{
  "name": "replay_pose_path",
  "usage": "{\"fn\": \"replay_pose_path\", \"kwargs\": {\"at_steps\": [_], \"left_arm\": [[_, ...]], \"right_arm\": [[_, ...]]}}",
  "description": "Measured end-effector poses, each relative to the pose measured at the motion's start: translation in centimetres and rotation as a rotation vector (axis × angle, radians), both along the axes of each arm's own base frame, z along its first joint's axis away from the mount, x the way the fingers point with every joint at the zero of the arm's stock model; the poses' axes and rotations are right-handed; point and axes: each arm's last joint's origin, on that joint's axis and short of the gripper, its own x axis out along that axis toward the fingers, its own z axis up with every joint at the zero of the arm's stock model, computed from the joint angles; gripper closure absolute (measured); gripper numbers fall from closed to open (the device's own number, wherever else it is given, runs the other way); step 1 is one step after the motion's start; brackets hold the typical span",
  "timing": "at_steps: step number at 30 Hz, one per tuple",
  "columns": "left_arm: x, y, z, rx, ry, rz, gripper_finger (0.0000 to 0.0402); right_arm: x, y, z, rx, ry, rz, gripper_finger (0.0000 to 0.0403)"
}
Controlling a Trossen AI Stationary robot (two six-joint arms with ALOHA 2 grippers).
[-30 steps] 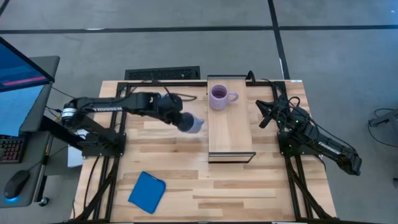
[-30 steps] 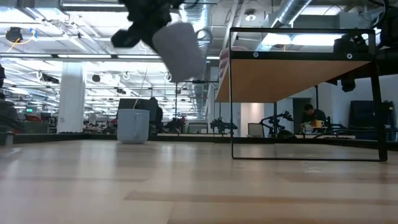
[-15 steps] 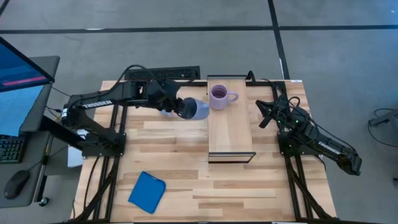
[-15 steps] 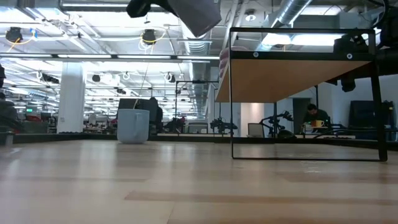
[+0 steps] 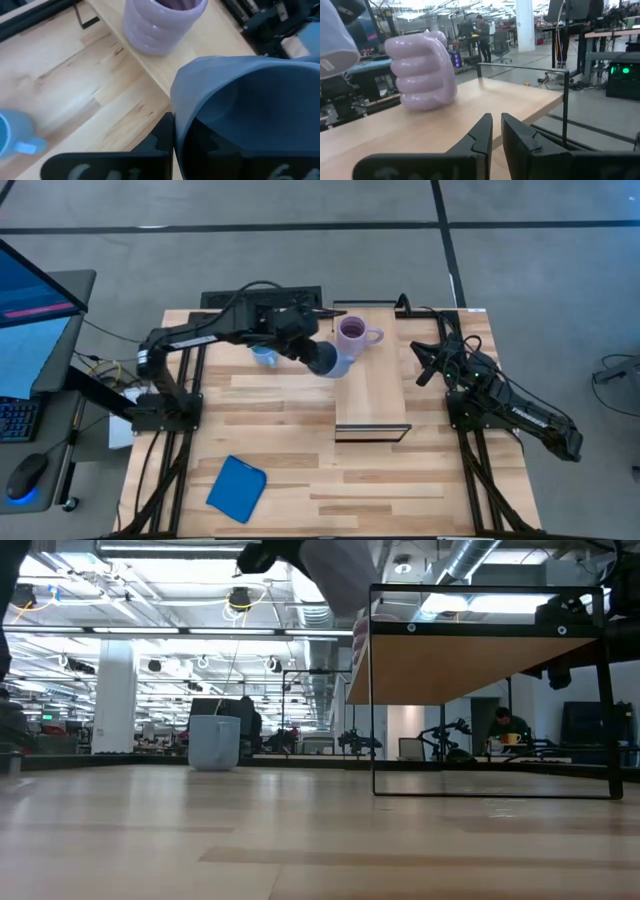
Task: Stack small to large cups/mugs on shelf
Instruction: Put the blue mug on the shelf
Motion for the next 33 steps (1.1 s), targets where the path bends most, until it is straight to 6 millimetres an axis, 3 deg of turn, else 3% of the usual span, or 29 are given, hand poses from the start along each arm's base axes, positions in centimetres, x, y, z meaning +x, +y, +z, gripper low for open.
{"fn": "replay_pose_path", "kwargs": {"at_steps": [6, 14, 33], "left_arm": [[2.7, 0.4, 0.1, -0.012, 0.054, -0.040, 0.0396], [5.4, 0.6, -1.5, -0.074, 0.087, -0.090, 0.0396], [6.5, 1.0, -4.0, -0.117, 0.164, -0.022, 0.0396]], "right_arm": [[0.1, 0.0, -0.1, 0.007, 0.010, 0.001, 0.0339], [0.1, 0.0, -0.1, 0.006, 0.009, 0.001, 0.0339], [0.1, -0.1, -0.2, 0.013, 0.020, 0.001, 0.0339]]}}
